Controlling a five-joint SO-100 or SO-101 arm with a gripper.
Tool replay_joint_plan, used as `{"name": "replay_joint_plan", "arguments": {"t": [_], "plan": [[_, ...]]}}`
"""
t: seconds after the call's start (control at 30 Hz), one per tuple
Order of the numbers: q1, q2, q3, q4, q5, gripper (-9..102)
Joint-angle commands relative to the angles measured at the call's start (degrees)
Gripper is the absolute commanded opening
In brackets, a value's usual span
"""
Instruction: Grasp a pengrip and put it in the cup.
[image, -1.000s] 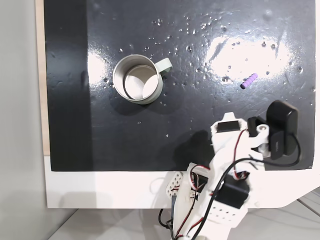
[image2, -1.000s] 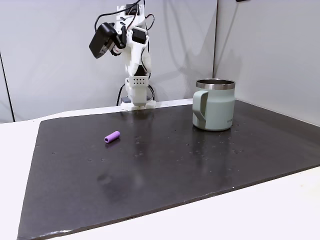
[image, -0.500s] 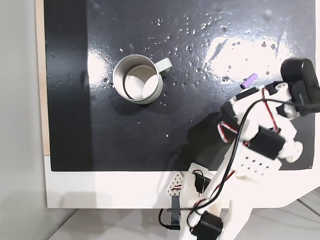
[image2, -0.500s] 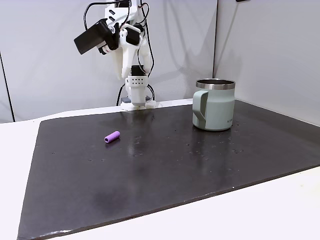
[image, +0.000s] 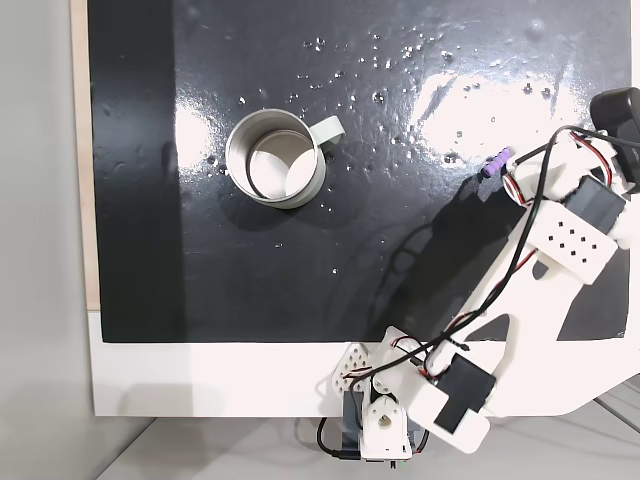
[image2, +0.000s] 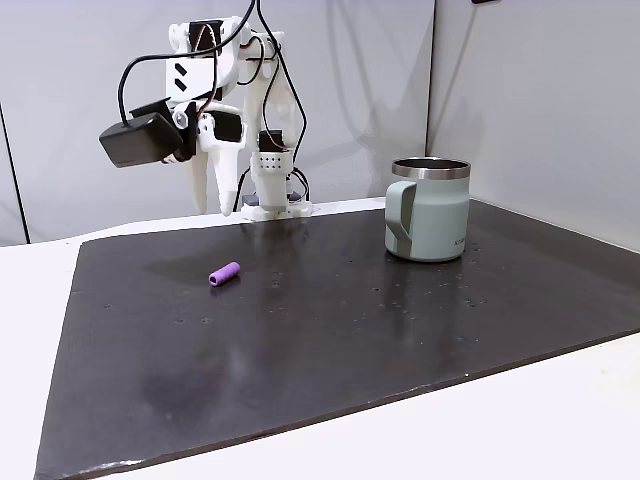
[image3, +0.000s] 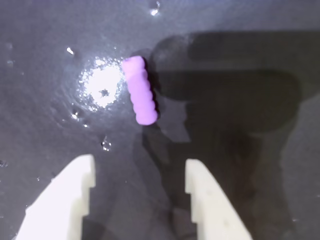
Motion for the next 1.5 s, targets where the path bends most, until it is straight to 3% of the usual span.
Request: {"name": "replay_joint_plan", "arguments": {"t": [0.0,0.7,1.2,1.47], "plan": [[0.18,-1.41,-3.96,-1.93,0.62,24],[-2.29,-19.16,-11.34,-5.27,2.55,24],[-2.9,-22.41,-13.27,-3.52,2.99,4],[-4.48,-22.5,-20.65,3.43,7.56,3]]}}
